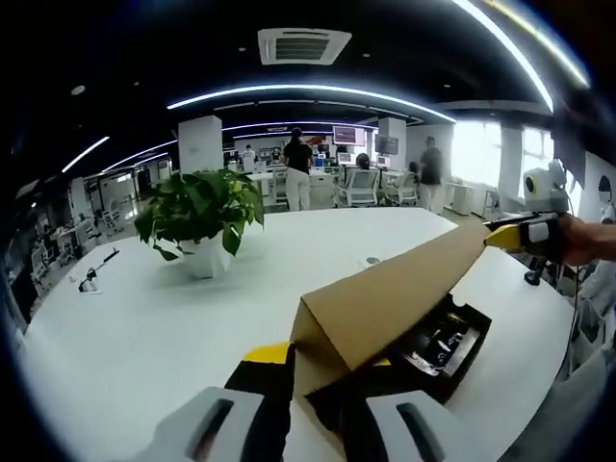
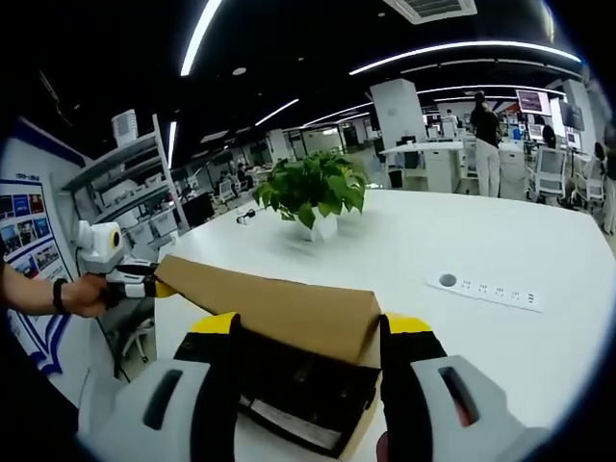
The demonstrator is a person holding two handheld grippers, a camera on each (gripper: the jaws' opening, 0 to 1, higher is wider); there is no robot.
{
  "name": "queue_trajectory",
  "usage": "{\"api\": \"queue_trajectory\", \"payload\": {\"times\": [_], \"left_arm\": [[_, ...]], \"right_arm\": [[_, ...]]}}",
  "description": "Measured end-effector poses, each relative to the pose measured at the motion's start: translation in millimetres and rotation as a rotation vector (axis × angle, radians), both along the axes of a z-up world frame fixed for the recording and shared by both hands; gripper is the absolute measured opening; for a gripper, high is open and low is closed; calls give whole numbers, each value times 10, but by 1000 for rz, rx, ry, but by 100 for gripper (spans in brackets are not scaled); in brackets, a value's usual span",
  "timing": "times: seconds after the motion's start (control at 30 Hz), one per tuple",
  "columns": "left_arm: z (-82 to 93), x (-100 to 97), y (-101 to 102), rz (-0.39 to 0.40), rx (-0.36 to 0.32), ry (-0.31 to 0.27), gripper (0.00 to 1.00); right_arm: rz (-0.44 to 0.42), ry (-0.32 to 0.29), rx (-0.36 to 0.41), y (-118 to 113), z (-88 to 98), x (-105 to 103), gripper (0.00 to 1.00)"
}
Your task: Operate the shoe box by opening the lid, removing the specified soft item, and placing it in the target area until the item is outside and the box remains undamaged.
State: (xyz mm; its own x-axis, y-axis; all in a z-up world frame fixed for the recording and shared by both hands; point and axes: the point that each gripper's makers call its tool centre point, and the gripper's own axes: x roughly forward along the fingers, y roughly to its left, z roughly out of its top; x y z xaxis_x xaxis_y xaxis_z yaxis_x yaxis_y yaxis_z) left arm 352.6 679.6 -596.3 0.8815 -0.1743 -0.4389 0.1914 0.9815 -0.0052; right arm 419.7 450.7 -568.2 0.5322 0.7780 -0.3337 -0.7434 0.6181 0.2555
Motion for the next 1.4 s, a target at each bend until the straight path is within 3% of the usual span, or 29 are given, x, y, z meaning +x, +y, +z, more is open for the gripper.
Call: {"api": "queue_trajectory", "payload": {"times": [0.13, 0.7, 0.73, 0.8, 0.97, 1.4], "left_arm": [[29, 20, 20, 17, 19, -4, 13], [57, 110, 75, 31, -5, 26, 12], [59, 127, 86, 32, -6, 27, 12], [58, 168, 110, 35, -12, 29, 12], [70, 214, 129, 43, -12, 29, 11], [77, 346, 206, 54, -29, 18, 9]], "right_arm": [[17, -42, -20, 32, 50, 32, 54], [19, -73, 16, -38, 88, 214, 56], [22, -75, 12, -49, 85, 214, 55], [28, -112, -77, -134, -7, 243, 46], [25, -94, -133, -197, -191, 275, 41], [-20, -104, -187, -134, -383, 556, 13]]}}
